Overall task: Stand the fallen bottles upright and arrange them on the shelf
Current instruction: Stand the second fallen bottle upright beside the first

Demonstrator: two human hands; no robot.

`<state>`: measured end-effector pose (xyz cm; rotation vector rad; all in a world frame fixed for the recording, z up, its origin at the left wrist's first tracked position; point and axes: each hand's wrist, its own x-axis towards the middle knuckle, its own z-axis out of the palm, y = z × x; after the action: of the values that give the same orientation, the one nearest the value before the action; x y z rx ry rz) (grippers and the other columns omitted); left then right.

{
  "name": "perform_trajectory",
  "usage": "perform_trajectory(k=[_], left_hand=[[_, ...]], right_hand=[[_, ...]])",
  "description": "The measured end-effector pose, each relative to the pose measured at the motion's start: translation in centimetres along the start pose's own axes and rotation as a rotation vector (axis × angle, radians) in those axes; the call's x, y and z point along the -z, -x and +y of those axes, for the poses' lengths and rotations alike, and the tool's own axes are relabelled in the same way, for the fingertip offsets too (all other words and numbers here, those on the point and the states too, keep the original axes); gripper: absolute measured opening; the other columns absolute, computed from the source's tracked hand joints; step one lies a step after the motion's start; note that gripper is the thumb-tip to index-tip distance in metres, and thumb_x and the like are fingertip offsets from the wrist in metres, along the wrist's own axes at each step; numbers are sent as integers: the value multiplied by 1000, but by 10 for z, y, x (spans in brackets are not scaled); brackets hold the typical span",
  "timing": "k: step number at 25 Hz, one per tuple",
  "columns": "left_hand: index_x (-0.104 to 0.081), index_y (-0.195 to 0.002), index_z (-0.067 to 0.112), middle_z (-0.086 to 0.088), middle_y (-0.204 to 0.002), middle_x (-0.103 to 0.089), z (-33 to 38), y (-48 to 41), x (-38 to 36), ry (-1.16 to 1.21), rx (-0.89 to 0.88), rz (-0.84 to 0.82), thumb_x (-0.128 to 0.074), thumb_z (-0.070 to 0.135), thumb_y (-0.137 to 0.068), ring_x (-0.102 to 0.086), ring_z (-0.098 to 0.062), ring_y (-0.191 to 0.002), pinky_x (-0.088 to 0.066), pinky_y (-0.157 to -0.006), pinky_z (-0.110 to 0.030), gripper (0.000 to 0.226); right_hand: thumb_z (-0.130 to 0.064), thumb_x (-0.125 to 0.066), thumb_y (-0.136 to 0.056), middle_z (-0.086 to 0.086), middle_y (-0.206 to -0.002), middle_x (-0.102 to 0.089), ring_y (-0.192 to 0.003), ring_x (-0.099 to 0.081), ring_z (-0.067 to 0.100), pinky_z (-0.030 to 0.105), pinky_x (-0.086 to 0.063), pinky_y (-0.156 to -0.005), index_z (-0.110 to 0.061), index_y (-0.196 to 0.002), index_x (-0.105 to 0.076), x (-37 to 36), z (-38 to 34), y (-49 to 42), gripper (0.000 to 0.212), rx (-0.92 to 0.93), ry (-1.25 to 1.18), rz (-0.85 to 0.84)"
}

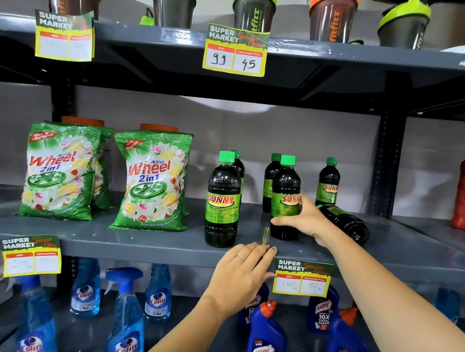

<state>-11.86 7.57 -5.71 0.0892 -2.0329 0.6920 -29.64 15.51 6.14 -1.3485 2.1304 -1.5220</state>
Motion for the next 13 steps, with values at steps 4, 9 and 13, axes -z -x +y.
perform_trajectory(k=[4, 9, 13], left_hand=[[-54, -129, 9, -7, -123, -64, 0, 0, -2, -6, 1, 2, -46, 39, -99, -60, -24, -107, -49, -91, -35, 43], [-57, -127, 9, -7, -120, -66, 1, 0, -2, -12, 9, 27, -45, 38, -98, -61, -24, -106, -48, -91, -35, 42], [-56, -127, 8, -9, -120, -66, 0, -1, -3, -6, 7, 12, -45, 38, -98, -61, -25, -106, -50, -91, -37, 43]], right_hand=[[-28, -95, -51, 0, -119, -63, -110, -58, 19, 35, -46, -94, -18, -134, -40, -3, 3, 4, 100, 7, 35, 81], [-44, -93, -45, -4, -111, -62, -104, -59, 17, 38, -50, -91, -23, -121, -39, -5, 2, 19, 96, 18, 102, 159], [-49, -92, -45, -7, -108, -61, -102, -59, 16, 35, -50, -87, -26, -118, -40, -5, -1, 32, 93, 30, 133, 166]])
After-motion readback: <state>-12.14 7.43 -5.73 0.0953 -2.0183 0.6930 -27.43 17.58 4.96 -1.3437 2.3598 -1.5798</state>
